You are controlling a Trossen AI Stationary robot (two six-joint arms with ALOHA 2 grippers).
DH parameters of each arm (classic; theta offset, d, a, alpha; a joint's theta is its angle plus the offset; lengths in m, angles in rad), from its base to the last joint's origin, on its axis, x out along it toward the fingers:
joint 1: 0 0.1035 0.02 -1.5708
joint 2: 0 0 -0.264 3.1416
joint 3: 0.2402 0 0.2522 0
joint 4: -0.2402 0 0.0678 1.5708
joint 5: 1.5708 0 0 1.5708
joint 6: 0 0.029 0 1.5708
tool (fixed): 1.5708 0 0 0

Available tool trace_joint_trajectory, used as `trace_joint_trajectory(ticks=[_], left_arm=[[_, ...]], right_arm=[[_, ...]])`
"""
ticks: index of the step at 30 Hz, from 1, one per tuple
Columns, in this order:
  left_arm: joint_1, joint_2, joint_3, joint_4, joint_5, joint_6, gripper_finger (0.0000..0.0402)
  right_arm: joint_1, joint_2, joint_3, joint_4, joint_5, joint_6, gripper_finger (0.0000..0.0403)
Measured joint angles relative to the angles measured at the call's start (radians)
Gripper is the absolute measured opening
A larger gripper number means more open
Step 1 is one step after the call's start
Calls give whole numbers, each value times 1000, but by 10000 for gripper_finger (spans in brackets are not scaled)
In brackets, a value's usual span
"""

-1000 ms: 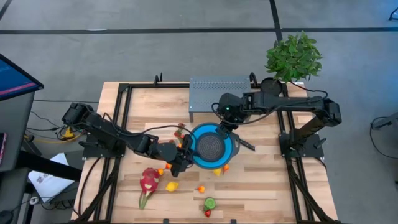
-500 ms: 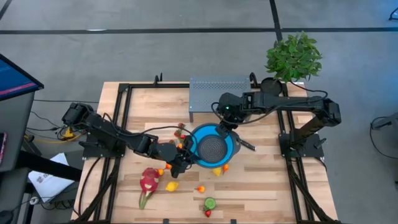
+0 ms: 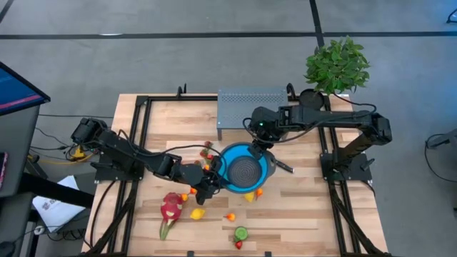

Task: Pick & Place Fruit
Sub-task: Put the strainer bowl on the left of the shelf

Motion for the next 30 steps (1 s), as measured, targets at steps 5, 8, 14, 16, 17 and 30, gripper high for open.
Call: trace_joint_trajectory(ticks=[5,8,14,16,17,30], left_arm=[[0,0,-1,-3,-2,-6,31],[-2,0,-2,-9,-8,-7,29],[-12,0,-2,-10,-12,-7,27],[-13,0,-2,-10,-12,-7,26],[-13,0,-2,-10,-10,-9,25],[-13,2,-3,-14,-13,-23,21]], right_arm=[[-4,-1,0,-2,0,10,61],[-15,-2,0,-5,-1,14,74],[-34,-8,0,-7,-6,-10,98],[-36,-13,3,-5,-5,-12,103],[-37,-13,10,-11,-4,-21,105],[35,-12,260,-97,3,-228,97]])
